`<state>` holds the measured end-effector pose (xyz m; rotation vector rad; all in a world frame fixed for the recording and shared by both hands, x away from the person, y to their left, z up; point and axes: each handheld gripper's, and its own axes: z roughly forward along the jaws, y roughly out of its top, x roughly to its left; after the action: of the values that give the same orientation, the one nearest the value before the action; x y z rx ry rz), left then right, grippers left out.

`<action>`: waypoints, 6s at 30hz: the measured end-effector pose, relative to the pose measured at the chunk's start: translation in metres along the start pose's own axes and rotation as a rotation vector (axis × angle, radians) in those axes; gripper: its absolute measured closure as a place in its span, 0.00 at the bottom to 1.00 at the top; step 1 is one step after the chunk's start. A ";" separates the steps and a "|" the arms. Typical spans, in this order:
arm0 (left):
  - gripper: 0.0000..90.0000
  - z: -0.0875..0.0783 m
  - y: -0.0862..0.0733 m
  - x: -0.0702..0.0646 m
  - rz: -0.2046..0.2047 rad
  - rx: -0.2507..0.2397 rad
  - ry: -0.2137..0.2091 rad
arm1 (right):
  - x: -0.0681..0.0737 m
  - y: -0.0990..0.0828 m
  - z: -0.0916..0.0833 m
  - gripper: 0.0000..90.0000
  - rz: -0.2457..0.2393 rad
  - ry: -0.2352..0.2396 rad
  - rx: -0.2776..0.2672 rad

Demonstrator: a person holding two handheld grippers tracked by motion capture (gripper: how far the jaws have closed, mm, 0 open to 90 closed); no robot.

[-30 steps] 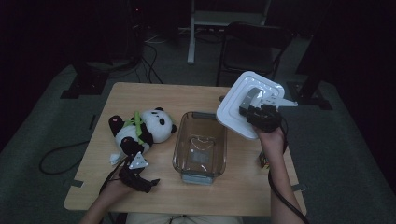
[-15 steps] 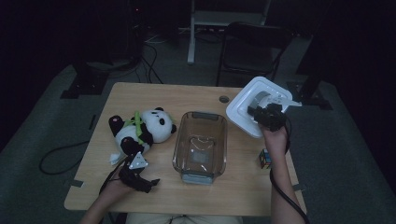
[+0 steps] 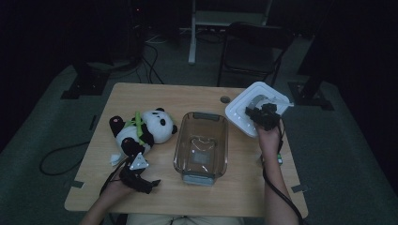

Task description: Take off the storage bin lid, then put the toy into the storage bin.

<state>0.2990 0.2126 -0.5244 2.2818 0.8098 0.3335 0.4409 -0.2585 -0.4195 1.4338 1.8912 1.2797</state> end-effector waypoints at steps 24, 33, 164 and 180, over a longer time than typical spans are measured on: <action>0.02 0.000 0.000 0.000 -0.003 0.000 0.003 | 0.012 -0.036 0.054 0.78 0.083 -0.025 0.057; 0.02 0.000 0.000 0.000 -0.005 -0.001 0.005 | 0.010 -0.051 0.070 0.78 0.114 -0.021 0.086; 0.02 -0.005 -0.005 -0.002 0.002 -0.003 0.002 | 0.076 -0.168 -0.048 0.14 -0.332 0.151 0.284; 0.03 -0.044 0.011 0.007 -0.060 -0.060 0.043 | 0.075 -0.167 -0.047 0.14 -0.341 0.168 0.286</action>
<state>0.2903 0.2342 -0.4847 2.1971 0.8768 0.3755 0.2920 -0.2143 -0.5280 1.0881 2.3862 1.0242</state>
